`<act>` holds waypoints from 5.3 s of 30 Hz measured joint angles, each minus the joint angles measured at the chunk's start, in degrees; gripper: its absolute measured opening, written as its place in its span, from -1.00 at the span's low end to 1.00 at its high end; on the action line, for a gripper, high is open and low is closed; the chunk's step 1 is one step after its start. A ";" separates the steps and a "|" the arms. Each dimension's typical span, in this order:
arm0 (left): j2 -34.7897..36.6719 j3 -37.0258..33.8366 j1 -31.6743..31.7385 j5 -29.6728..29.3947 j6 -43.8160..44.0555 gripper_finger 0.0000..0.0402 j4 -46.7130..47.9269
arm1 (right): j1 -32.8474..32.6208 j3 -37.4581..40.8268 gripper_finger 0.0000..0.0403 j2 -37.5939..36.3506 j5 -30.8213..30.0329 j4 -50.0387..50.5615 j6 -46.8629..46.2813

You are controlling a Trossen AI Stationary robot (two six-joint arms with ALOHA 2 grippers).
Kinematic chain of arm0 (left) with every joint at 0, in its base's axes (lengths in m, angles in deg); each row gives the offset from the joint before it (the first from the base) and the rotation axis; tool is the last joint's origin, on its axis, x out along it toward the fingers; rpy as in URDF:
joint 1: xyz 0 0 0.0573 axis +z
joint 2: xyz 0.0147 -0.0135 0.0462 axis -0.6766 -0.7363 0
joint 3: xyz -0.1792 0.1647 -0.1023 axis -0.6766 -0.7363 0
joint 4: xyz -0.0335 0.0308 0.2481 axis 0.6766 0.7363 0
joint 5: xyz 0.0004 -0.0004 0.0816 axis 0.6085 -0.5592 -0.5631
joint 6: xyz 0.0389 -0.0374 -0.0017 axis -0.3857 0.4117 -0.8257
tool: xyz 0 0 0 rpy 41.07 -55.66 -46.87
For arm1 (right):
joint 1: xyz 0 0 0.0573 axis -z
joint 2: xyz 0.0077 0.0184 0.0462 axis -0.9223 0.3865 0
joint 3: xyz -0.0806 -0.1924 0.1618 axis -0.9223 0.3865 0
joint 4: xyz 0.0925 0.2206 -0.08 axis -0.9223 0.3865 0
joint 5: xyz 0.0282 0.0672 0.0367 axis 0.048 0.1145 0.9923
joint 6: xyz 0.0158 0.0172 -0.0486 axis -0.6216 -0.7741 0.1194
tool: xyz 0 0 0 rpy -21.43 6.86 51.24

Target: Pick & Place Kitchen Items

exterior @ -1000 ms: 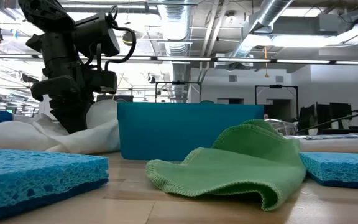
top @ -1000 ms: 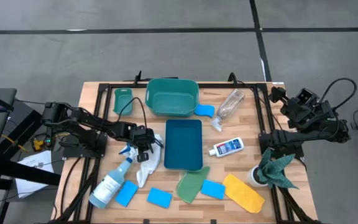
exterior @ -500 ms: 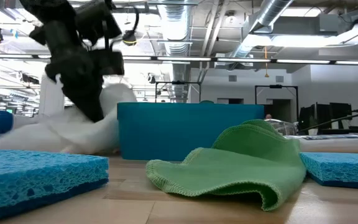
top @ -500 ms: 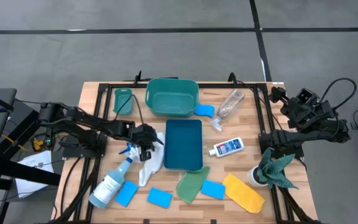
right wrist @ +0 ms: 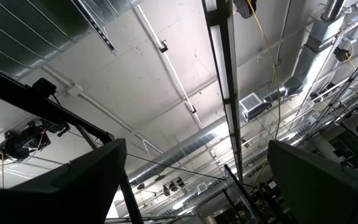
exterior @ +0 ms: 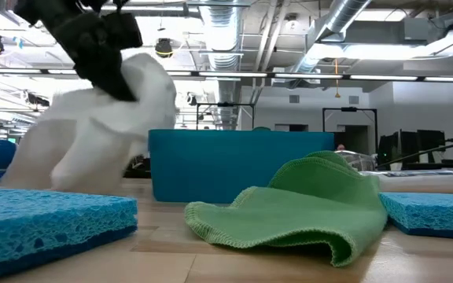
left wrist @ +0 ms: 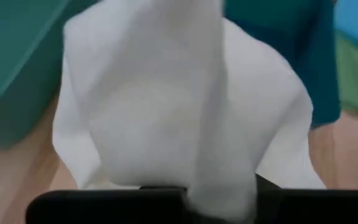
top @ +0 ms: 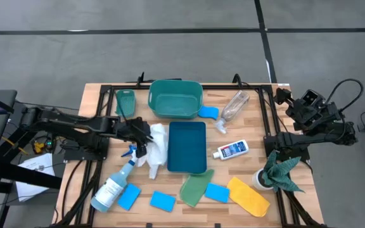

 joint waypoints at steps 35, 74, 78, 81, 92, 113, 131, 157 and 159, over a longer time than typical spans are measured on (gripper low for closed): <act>-1.53 24.33 8.58 -7.81 -16.08 -0.97 1.04 | 0.01 0.00 0.89 0.00 0.08 0.34 -0.01; -30.21 54.92 22.54 -12.82 -41.43 -0.97 -13.21 | -0.06 0.00 0.89 0.02 1.13 0.27 -0.01; -30.22 52.08 23.00 -12.81 -40.88 -0.97 -12.74 | -0.06 0.00 0.89 0.02 1.13 0.27 -0.01; -30.21 49.07 23.04 -12.82 -40.82 -0.97 -12.89 | -0.06 0.00 0.89 0.02 1.13 0.27 -0.01; -30.22 33.60 23.04 -16.22 -40.80 -0.97 -15.86 | -0.06 0.00 0.89 0.02 1.08 0.27 -0.01; -32.87 18.34 24.04 -8.55 -31.14 -0.97 -29.97 | -0.06 0.00 0.89 0.02 1.05 0.32 -0.01; -40.37 18.36 24.35 -8.48 -20.45 -0.87 -29.91 | -0.06 0.00 0.89 0.02 1.02 0.34 -0.01; -24.74 18.45 25.66 -8.27 -17.98 0.08 -28.95 | -0.06 0.00 0.89 0.02 1.27 0.25 -0.01; -24.10 18.45 25.29 -8.27 -17.98 0.11 -29.01 | -0.06 0.00 0.89 0.01 1.40 0.25 -0.01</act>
